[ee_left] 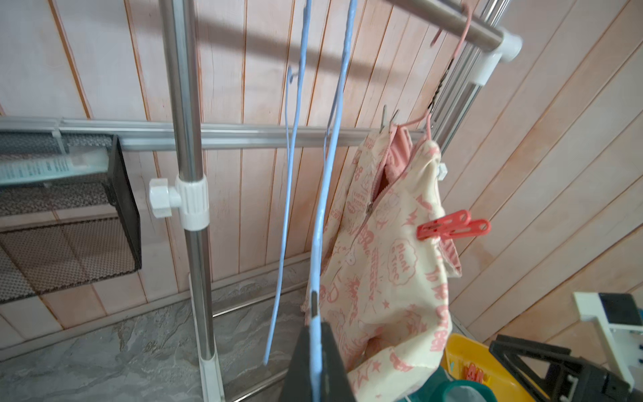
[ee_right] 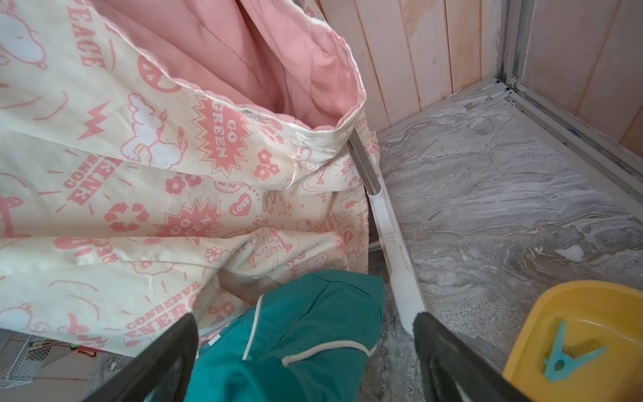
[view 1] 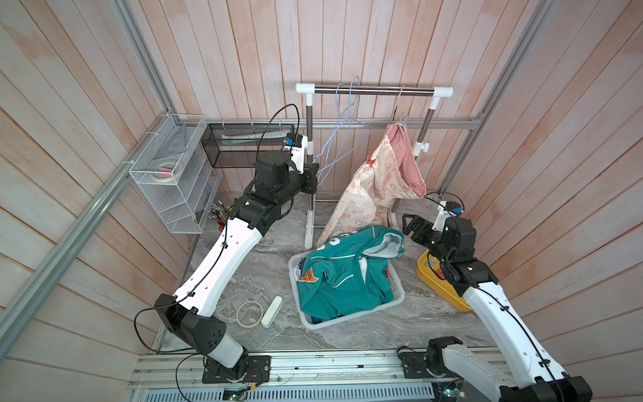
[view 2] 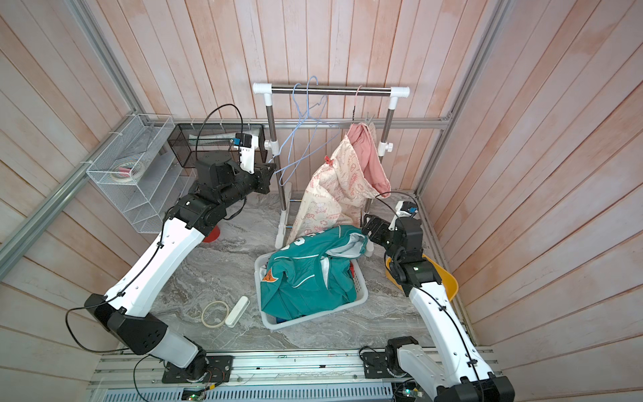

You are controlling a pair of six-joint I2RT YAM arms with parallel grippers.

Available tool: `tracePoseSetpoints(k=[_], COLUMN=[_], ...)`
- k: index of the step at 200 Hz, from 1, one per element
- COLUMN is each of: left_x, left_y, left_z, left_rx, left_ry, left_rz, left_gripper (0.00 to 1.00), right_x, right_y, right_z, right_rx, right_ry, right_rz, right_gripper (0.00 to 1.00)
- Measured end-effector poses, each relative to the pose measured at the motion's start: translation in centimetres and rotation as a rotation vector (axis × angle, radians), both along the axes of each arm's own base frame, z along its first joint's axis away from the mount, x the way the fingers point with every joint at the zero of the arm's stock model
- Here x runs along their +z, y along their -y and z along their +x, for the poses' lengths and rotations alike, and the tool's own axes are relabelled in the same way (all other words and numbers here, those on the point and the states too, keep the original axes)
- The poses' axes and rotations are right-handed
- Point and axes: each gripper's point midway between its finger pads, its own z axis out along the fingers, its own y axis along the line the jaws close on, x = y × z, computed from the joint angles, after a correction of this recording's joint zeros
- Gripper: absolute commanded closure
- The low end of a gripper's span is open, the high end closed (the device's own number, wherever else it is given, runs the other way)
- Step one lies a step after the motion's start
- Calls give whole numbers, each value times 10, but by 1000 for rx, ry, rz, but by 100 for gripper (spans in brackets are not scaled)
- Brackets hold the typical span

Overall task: Remove the clothespins securing jackets to the hanger
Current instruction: Place the hanger at the clothesline, then adjust the jacket in the basket.

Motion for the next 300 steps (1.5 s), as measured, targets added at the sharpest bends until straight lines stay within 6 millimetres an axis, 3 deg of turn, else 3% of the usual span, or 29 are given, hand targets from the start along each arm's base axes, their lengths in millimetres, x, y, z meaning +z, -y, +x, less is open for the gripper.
tracePoseSetpoints(k=[15, 31, 61, 73, 90, 108, 133, 166, 212, 235, 254, 281, 300], left_x=[-12, -13, -1, 1, -2, -11, -21, -32, -80, -106, -119, -126, -133], left_y=[0, -2, -4, -4, -7, -14, -27, -45, -57, -59, -60, -60, -60], left_z=[-1, -4, -15, -23, -37, -58, -91, -131, -154, -154, -154, -153, -152], left_rx=[0, 1, -25, -48, -78, -102, -131, -154, -156, -149, -143, -137, -137], left_ry=[-16, -10, 6, 12, 12, -2, -11, -23, -124, -186, -216, -233, -248], left_rz=[1, -7, -33, -40, -41, -42, -23, 3, 61, 90, 105, 110, 118], left_gripper=[100, 97, 27, 11, 1, 0, 0, 0, 0, 0, 0, 4, 9], right_x=[-7, -18, -44, -53, -63, -70, -74, -63, -21, 6, 18, 6, -31], right_y=[3, 6, -1, -4, -11, -21, -46, -110, -173, -212, -244, -284, -289], right_z=[3, 8, 16, 20, 23, 26, 25, 5, -30, -60, -90, -123, -125], right_rx=[-3, -3, 33, 51, 80, 128, 228, 424, 604, 712, 794, 878, 855], right_ry=[-20, -48, -104, -121, -130, -136, -131, -111, -34, 11, 27, -8, -75], right_rz=[4, 7, 19, 26, 42, 80, 141, 137, 131, 153, 177, 205, 223], right_gripper=[2, 2, 3, 5, 11, 28, 63, 100, 100, 100, 100, 100, 100])
